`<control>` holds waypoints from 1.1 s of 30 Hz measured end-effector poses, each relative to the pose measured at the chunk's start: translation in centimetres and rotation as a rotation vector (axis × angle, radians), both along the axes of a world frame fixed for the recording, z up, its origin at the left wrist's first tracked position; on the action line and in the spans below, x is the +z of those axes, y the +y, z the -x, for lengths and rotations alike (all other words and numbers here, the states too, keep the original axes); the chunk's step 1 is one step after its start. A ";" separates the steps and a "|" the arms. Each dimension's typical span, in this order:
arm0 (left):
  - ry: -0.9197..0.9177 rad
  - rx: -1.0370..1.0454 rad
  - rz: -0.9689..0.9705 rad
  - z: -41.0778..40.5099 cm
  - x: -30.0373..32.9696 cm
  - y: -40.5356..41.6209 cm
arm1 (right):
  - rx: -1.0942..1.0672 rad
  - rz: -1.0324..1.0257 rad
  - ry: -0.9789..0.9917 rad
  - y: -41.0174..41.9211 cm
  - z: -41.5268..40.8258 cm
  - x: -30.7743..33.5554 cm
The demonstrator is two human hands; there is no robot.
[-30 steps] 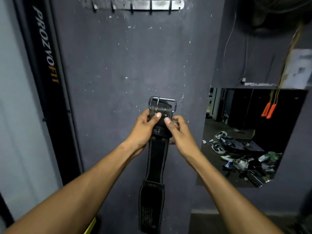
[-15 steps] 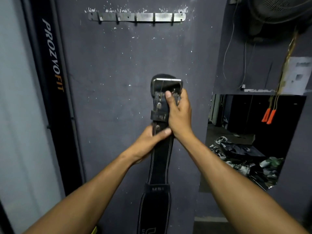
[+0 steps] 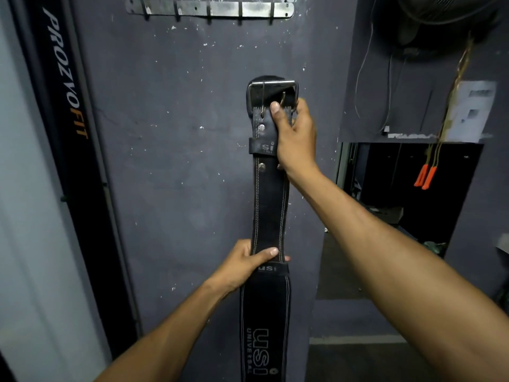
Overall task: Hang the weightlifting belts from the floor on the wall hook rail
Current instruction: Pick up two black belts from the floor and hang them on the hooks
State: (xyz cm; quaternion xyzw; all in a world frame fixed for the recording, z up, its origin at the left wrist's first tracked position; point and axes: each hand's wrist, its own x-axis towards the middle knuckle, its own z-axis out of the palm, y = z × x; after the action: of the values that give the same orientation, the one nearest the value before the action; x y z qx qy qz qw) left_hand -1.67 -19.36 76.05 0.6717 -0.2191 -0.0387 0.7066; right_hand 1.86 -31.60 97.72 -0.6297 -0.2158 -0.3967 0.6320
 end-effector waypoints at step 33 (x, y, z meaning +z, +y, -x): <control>-0.123 0.348 0.365 -3.0 17.5 -3.1 | -0.040 0.043 0.148 -0.8 -1.5 -6.9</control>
State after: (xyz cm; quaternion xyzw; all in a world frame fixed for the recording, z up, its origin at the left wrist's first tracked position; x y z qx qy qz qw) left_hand 1.29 -22.43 93.57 0.5618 -0.1461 0.1644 0.7975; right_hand 3.33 -32.37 90.82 -0.6748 -0.1645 -0.3570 0.6245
